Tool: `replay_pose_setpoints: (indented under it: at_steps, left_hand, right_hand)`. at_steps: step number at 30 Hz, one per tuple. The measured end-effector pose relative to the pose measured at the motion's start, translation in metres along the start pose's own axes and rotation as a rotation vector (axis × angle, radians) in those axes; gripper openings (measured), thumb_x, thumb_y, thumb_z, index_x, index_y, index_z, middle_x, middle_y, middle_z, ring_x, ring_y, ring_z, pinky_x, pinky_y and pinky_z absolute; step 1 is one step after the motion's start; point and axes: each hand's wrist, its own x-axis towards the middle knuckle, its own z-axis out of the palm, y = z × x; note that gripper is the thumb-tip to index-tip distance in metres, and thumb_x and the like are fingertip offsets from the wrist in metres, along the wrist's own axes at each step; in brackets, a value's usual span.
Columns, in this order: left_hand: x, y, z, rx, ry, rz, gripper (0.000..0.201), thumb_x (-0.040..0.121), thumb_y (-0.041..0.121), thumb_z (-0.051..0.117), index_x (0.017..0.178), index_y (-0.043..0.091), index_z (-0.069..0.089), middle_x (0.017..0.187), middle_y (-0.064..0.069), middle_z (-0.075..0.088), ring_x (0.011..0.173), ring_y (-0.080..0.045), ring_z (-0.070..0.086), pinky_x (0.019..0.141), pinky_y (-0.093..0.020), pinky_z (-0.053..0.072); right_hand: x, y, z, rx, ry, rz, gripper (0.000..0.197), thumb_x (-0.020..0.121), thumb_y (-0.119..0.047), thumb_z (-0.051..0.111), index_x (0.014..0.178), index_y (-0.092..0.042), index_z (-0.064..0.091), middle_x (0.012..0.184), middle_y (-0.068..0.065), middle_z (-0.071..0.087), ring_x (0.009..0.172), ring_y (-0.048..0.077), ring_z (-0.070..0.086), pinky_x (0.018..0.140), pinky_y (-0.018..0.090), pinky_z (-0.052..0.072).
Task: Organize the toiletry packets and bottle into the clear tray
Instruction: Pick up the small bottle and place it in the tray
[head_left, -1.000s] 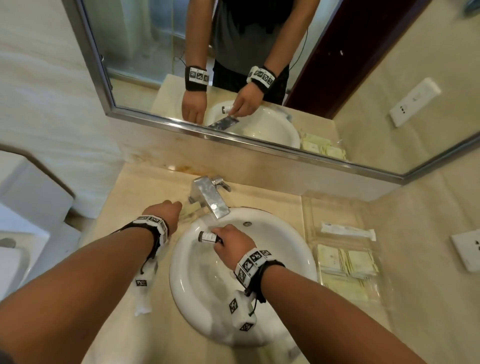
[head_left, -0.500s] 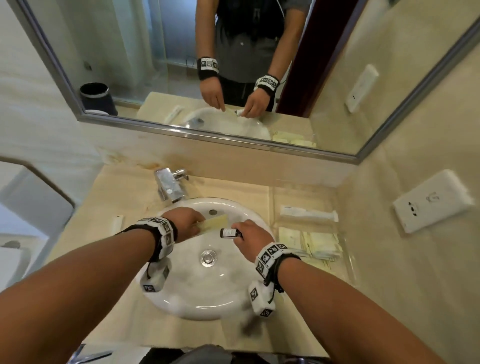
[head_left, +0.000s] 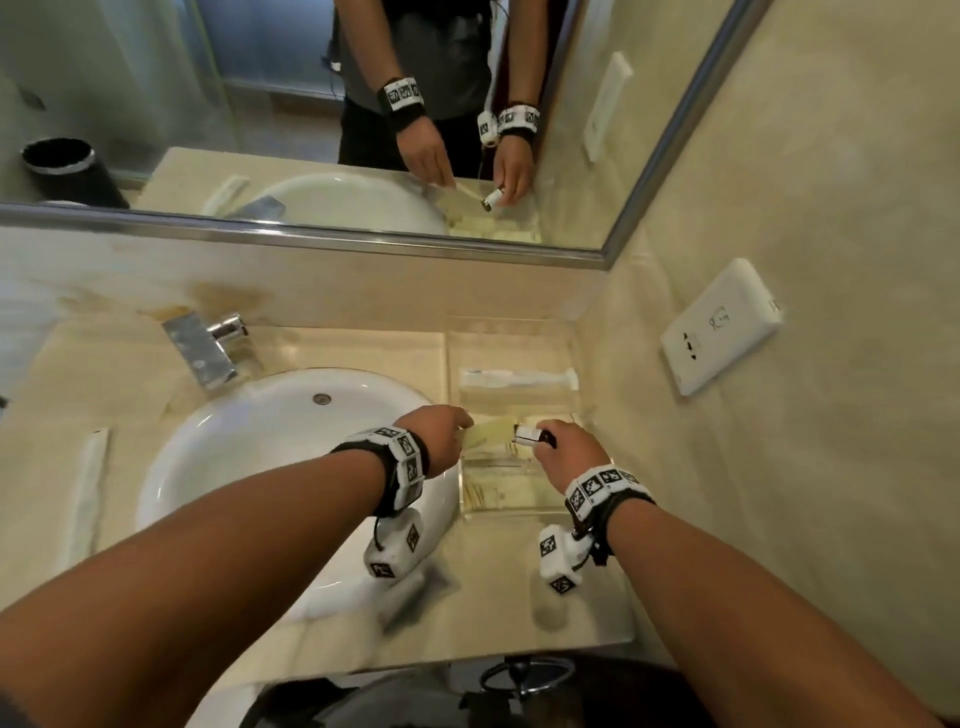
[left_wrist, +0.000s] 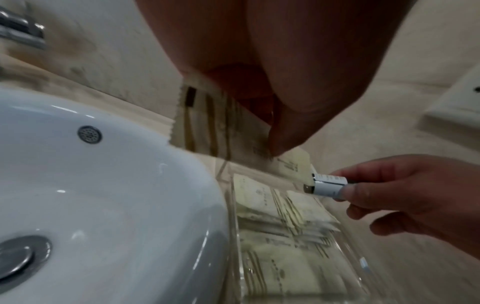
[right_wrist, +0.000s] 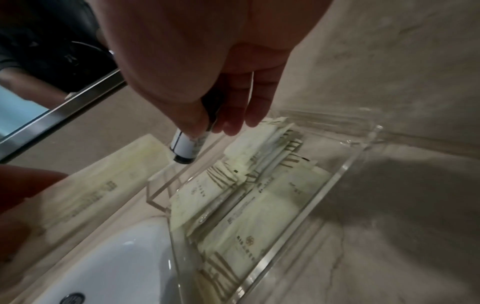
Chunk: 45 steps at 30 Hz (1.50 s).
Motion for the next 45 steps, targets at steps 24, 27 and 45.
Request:
replay_pose_setpoints:
  at_steps: [24, 27, 45]
  left_hand:
    - [0.06, 0.05, 0.093, 0.06, -0.252, 0.017, 0.041, 0.092, 0.008, 0.053, 0.127, 0.025, 0.064, 0.134, 0.002, 0.06, 0.12, -0.019, 0.058, 0.096, -0.029, 0.047]
    - [0.063, 0.047, 0.095, 0.085, -0.248, 0.024, 0.041, 0.092, 0.008, 0.053, 0.128, 0.026, 0.064, 0.135, 0.001, 0.06, 0.121, -0.02, 0.058, 0.097, -0.029, 0.045]
    - [0.043, 0.011, 0.086, 0.471, -0.3, 0.103, 0.028, 0.089, 0.021, 0.059, 0.116, 0.024, 0.066, 0.113, -0.003, 0.053, 0.091, -0.025, 0.063, 0.078, -0.039, 0.057]
  right_hand:
    - [0.002, 0.071, 0.021, 0.179, 0.006, 0.147, 0.036, 0.096, -0.024, 0.057, 0.131, -0.026, 0.063, 0.121, 0.0, 0.066, 0.099, 0.017, 0.062, 0.088, 0.031, 0.052]
    - [0.004, 0.069, 0.024, 0.16, -0.037, 0.106, 0.035, 0.096, -0.021, 0.056, 0.129, -0.027, 0.065, 0.12, -0.002, 0.067, 0.101, 0.016, 0.063, 0.089, 0.03, 0.051]
    - [0.021, 0.029, 0.045, 0.075, -0.171, 0.092, 0.036, 0.095, -0.029, 0.053, 0.129, -0.024, 0.064, 0.116, 0.001, 0.07, 0.099, 0.021, 0.064, 0.082, 0.031, 0.051]
